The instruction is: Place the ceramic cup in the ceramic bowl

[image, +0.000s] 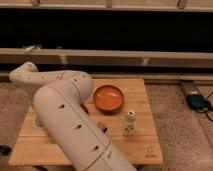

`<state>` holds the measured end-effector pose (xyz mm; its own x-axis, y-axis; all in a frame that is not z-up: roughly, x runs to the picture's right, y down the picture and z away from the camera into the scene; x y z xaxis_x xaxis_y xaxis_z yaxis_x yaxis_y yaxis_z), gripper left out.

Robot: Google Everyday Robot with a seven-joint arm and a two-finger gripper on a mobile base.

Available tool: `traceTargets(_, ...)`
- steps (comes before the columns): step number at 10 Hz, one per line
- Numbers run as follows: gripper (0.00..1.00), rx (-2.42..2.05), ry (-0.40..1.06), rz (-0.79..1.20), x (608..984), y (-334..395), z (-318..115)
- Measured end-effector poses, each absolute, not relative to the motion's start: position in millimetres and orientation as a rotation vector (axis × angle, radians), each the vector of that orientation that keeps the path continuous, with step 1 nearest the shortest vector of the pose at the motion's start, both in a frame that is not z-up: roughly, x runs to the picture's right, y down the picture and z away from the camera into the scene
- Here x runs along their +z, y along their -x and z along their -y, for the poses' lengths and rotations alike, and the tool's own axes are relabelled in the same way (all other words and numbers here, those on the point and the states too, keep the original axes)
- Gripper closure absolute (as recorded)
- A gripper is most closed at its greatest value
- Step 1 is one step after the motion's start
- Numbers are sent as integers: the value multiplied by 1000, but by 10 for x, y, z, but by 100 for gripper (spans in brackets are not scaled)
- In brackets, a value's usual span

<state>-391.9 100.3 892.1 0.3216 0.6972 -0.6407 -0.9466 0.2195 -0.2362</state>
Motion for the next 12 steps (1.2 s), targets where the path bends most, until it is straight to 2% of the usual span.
traceTargets(7,36,1214,658,-482,9109,3833,-987)
traceTargets(8,40,1214,659,-487,9118,3835,-996)
traceTargets(10,62,1209,664,-508,9146,3826,-1023)
traceTargets(12,80,1202,673,-518,9132,3837,-1037)
